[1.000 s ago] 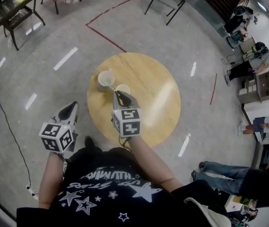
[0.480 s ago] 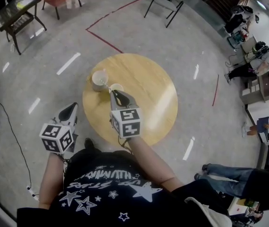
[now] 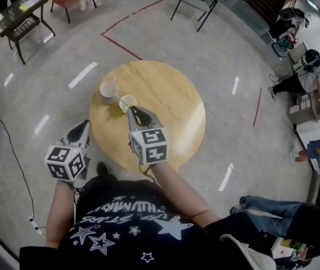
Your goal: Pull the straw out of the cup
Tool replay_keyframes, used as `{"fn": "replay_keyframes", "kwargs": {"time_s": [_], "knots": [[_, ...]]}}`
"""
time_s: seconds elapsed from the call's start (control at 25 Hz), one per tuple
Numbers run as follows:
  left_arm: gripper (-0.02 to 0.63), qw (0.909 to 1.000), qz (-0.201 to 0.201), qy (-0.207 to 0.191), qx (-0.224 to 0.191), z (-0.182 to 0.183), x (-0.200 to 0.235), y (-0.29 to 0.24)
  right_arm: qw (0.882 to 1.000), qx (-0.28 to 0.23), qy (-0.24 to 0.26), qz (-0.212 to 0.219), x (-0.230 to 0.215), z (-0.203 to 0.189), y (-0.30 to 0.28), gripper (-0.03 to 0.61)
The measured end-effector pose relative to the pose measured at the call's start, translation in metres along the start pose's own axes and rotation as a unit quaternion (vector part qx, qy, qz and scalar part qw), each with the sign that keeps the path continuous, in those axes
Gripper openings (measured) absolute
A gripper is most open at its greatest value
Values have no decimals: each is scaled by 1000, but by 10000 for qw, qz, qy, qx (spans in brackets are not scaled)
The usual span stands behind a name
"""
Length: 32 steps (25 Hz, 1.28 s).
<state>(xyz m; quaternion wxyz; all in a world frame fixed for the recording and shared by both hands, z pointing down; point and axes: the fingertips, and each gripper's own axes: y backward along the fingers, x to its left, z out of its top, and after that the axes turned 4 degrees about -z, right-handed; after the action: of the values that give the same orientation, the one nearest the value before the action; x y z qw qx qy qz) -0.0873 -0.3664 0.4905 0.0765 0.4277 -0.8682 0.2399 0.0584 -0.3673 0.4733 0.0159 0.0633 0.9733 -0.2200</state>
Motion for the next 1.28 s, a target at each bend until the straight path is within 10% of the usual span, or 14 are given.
{"fn": "replay_keyframes", "kwargs": {"time_s": [1.28], "knots": [[6, 9982, 498, -3, -330, -89, -218, 39, 9981, -341, -48, 520, -84, -72, 205, 21]]}}
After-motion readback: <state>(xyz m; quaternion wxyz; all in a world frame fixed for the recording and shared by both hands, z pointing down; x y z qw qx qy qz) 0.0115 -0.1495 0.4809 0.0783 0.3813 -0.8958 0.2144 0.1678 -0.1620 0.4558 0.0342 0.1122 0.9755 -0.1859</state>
